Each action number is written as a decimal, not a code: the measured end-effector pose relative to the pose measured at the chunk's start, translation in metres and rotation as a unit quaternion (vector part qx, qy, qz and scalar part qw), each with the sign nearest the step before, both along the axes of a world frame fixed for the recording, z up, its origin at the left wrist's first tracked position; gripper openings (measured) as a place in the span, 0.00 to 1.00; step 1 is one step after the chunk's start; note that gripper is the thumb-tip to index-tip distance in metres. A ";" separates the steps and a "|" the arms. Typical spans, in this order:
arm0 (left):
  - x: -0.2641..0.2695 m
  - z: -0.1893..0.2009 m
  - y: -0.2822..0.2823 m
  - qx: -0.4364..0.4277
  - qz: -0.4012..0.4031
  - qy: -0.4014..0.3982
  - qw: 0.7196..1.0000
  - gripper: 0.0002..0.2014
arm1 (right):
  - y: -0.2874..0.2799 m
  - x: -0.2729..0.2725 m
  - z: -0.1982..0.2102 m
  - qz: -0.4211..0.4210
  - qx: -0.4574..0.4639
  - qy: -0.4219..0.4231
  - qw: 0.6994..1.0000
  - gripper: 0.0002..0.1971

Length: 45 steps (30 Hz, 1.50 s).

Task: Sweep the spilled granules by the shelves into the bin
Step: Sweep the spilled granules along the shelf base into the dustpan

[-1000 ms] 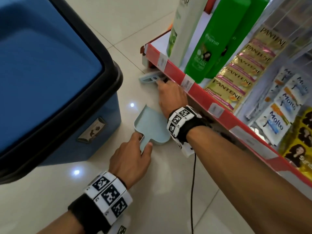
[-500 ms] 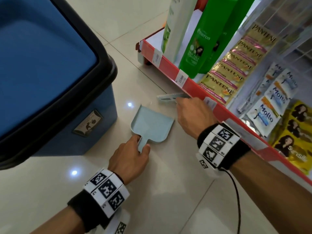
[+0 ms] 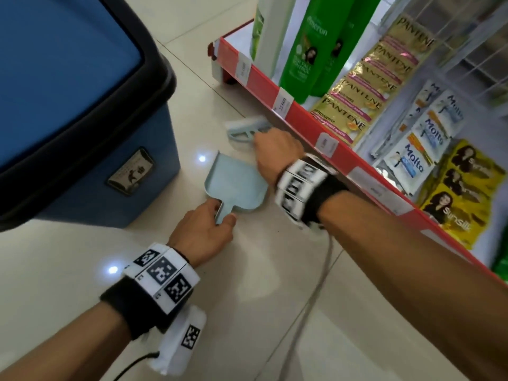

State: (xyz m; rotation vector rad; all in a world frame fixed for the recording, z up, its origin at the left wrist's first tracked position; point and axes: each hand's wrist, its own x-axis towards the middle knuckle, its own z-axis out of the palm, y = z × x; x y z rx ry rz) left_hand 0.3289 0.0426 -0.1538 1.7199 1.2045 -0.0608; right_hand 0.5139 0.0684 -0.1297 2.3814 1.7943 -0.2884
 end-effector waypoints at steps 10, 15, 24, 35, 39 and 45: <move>-0.003 -0.005 -0.006 -0.007 -0.013 -0.001 1.000 0.16 | -0.010 0.013 0.016 -0.003 0.098 0.007 0.995 0.14; -0.002 -0.002 -0.010 -0.008 -0.004 0.013 1.000 0.16 | 0.002 0.008 -0.002 -0.014 0.050 -0.001 0.999 0.14; -0.005 -0.001 -0.015 -0.009 0.002 0.028 1.000 0.20 | -0.082 0.047 0.020 0.001 0.005 -0.007 1.000 0.10; -0.010 0.005 -0.025 -0.005 0.002 0.050 0.999 0.22 | -0.028 0.027 0.007 -0.004 -0.003 0.000 1.000 0.13; -0.019 0.003 -0.025 -0.006 0.003 0.052 0.999 0.23 | -0.083 0.046 0.019 0.006 -0.059 -0.010 0.998 0.12; -0.012 -0.001 -0.024 0.002 -0.011 0.050 0.999 0.24 | -0.095 0.042 0.037 0.020 0.028 0.008 0.999 0.11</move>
